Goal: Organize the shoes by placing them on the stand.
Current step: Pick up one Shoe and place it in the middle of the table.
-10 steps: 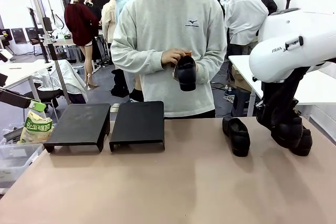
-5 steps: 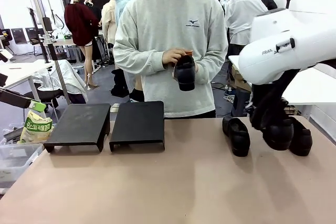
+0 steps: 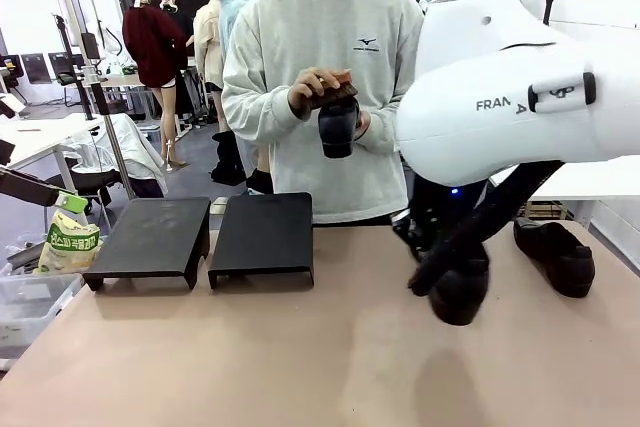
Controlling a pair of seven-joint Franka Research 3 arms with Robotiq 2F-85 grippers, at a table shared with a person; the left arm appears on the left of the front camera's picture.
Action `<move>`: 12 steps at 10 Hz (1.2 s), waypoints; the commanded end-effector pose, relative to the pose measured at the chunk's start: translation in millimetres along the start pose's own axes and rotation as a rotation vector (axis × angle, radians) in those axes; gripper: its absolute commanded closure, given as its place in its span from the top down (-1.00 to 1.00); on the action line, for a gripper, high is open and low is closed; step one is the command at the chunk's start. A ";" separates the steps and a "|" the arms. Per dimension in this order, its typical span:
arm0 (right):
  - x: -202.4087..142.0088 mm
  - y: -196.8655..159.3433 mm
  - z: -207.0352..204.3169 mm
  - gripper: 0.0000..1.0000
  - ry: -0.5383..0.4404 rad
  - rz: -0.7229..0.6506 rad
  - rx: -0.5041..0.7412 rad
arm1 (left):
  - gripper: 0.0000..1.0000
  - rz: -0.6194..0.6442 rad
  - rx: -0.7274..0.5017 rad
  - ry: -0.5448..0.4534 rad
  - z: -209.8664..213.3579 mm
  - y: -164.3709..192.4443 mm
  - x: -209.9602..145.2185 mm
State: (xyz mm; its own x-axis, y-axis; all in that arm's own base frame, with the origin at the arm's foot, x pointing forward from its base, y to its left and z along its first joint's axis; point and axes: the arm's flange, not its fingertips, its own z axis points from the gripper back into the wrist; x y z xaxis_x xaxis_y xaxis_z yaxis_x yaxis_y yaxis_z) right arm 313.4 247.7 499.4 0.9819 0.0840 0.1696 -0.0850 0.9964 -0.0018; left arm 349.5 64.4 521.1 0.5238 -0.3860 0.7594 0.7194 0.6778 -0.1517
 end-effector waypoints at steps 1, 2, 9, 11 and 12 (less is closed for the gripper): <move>18.8 11.9 -21.8 -1.00 0.055 0.124 0.136 | 1.00 -0.019 -0.018 -0.018 0.1 2.6 -1.9; 29.6 26.3 -36.4 -1.00 0.127 0.190 0.184 | 1.00 -0.019 -0.018 -0.018 0.1 2.6 -1.9; 44.0 93.0 -93.2 -1.00 0.234 -0.036 0.058 | 1.00 -0.019 -0.018 -0.018 0.1 2.6 -1.9; 44.6 97.7 -105.0 -1.00 0.327 -0.001 0.015 | 1.00 -0.019 -0.018 -0.018 0.1 2.6 -1.9; 46.6 98.6 -112.0 -1.00 0.379 0.022 0.020 | 1.00 -0.019 -0.018 -0.018 0.1 2.6 -1.9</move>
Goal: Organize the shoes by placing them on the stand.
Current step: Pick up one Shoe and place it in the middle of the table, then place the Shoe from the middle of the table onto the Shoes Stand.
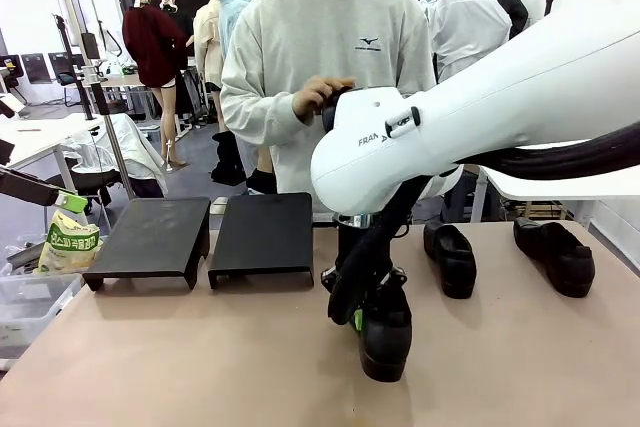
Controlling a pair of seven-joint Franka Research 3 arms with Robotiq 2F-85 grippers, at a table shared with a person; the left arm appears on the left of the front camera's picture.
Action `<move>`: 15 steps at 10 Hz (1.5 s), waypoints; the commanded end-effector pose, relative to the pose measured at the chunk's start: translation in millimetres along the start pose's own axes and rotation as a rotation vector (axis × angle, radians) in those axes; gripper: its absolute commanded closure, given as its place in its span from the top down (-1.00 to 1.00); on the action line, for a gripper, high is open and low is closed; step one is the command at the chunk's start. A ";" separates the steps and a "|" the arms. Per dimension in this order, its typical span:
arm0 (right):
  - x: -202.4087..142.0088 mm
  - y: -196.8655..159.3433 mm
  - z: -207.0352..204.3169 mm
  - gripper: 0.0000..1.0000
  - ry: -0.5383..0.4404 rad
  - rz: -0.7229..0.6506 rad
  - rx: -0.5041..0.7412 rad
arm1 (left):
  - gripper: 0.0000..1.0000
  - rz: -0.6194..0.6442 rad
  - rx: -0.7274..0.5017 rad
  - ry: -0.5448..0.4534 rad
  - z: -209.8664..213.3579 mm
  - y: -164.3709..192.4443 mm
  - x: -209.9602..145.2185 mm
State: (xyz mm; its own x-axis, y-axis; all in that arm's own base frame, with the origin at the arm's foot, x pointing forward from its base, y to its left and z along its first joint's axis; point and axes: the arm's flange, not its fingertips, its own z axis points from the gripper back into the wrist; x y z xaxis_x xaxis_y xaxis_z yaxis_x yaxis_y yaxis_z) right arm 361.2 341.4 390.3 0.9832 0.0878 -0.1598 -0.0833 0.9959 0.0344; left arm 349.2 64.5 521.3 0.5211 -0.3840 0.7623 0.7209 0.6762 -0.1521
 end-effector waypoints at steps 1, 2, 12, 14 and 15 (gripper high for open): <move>10.8 10.1 1.4 -1.00 0.099 0.042 -0.031 | 1.00 -0.018 -0.016 -0.014 -0.2 2.8 -1.9; 10.1 10.5 1.1 -1.00 0.103 0.049 -0.032 | 1.00 -0.018 -0.016 -0.014 -0.2 2.8 -1.9; 9.3 -9.4 7.0 1.00 0.127 0.119 -0.029 | 1.00 -0.018 -0.016 -0.014 -0.2 2.8 -1.9; 15.7 0.7 2.8 1.00 0.109 0.068 -0.014 | 1.00 -0.018 -0.016 -0.014 -0.2 2.8 -1.9; 15.7 0.7 2.8 1.00 0.109 0.068 -0.014 | 1.00 -0.018 -0.016 -0.014 -0.2 2.8 -1.9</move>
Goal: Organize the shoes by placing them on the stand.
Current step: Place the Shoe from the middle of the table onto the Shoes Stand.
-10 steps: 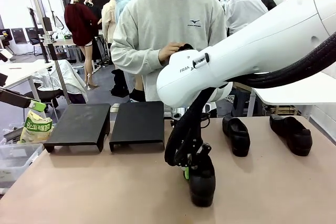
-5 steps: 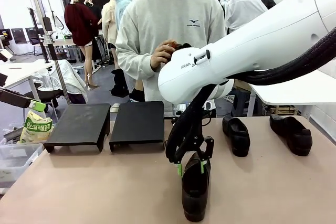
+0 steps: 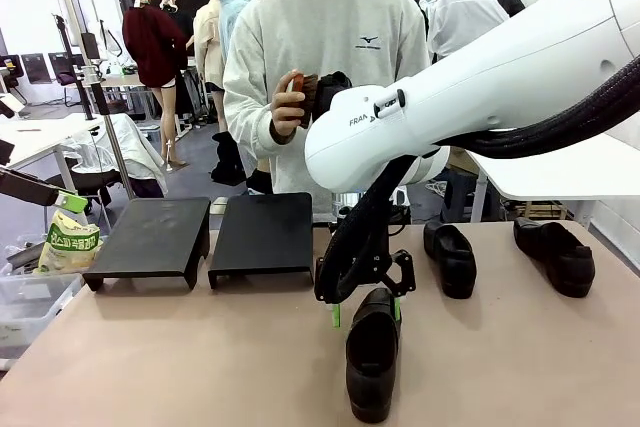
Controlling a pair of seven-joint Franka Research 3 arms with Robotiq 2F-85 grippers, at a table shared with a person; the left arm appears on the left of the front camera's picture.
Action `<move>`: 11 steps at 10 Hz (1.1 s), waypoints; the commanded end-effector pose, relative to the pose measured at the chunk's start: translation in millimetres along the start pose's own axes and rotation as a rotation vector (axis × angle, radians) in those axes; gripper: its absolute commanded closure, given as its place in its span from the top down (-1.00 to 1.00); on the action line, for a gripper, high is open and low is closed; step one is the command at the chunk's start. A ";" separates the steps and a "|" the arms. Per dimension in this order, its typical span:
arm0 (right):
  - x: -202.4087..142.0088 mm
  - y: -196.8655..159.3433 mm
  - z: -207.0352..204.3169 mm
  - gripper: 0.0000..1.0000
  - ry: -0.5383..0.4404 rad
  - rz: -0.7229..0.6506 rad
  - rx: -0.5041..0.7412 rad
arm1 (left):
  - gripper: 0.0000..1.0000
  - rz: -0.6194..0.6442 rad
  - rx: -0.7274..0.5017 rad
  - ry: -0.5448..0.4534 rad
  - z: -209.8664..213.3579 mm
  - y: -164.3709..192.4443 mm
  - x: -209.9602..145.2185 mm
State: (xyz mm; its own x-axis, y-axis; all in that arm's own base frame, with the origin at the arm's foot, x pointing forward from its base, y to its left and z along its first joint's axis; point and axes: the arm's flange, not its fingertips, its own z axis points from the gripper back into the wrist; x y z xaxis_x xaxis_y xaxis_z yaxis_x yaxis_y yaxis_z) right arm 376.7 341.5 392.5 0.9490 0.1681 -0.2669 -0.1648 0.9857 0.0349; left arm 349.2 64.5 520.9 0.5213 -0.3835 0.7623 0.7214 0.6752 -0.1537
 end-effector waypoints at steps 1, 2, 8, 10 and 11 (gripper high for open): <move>1.2 1.7 -1.8 1.00 -0.004 -0.012 0.004 | 1.00 -0.019 -0.014 -0.014 -0.1 2.7 -1.6; 1.2 1.7 -1.8 1.00 -0.004 -0.012 0.004 | 1.00 -0.019 -0.014 -0.014 -0.1 2.7 -1.6; -34.8 -122.3 52.1 1.00 0.016 0.068 -0.114 | 1.00 0.001 -0.004 0.003 -0.2 -0.2 -0.4; -45.0 -176.4 37.0 1.00 0.030 0.042 -0.043 | 1.00 -0.033 0.044 -0.023 -10.4 -53.3 14.6; -46.8 -201.7 29.8 1.00 0.025 -0.006 0.011 | 1.00 -0.050 0.103 0.020 -20.7 -81.7 23.8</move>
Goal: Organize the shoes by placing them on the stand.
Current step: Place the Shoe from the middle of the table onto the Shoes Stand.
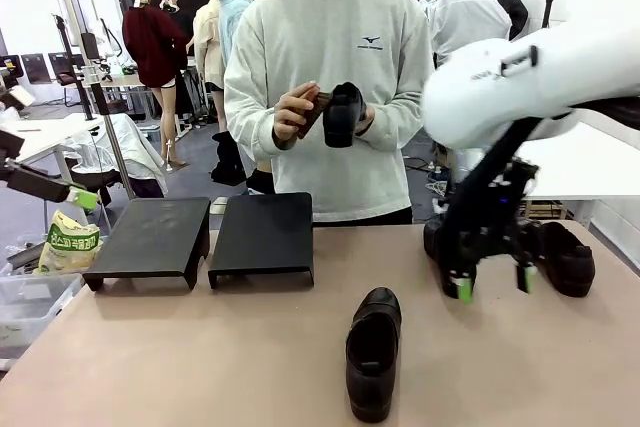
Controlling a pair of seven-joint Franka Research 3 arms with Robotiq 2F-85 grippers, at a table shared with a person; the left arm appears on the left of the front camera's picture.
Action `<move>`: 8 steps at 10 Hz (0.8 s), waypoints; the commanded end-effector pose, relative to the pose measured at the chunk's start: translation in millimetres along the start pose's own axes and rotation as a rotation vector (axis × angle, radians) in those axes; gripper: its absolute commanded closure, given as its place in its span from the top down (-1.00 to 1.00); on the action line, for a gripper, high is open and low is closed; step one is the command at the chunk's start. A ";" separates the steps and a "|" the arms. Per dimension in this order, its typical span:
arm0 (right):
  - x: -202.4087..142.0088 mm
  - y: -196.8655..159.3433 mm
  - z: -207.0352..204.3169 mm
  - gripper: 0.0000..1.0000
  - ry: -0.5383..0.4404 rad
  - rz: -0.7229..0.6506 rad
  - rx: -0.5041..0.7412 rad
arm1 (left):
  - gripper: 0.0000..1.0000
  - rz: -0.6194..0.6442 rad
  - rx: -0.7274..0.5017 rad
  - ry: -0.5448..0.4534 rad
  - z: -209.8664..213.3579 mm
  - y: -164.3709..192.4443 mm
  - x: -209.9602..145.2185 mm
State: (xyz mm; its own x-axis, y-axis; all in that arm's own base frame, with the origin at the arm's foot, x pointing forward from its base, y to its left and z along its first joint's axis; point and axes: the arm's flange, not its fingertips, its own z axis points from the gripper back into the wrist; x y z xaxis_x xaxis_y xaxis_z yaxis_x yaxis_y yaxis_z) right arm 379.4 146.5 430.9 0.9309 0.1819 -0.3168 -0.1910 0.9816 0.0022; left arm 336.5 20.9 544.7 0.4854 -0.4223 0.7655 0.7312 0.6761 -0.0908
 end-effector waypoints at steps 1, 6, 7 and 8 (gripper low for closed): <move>-5.7 -35.3 -17.0 1.00 -0.029 -0.062 0.115 | 1.00 -0.036 0.195 0.006 -24.6 -73.4 8.9; -0.4 -81.3 -37.7 1.00 -0.089 -0.107 0.311 | 1.00 -0.050 0.078 0.478 -77.6 -198.4 40.9; -1.9 -78.1 -37.6 1.00 -0.116 -0.158 0.361 | 1.00 -0.070 0.045 0.537 -84.0 -204.5 40.5; -1.2 -83.3 -27.5 1.00 -0.054 -0.123 0.269 | 1.00 -0.011 0.112 0.403 -87.5 -187.9 46.8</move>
State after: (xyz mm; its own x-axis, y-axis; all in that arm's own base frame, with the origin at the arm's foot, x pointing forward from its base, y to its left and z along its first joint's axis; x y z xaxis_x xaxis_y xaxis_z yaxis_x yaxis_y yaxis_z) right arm 386.4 63.4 402.5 0.9636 0.0360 -0.2649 0.0325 0.9678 0.2495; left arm 248.1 -192.6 533.7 0.6452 -0.6671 0.3723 0.7172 0.6968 0.0056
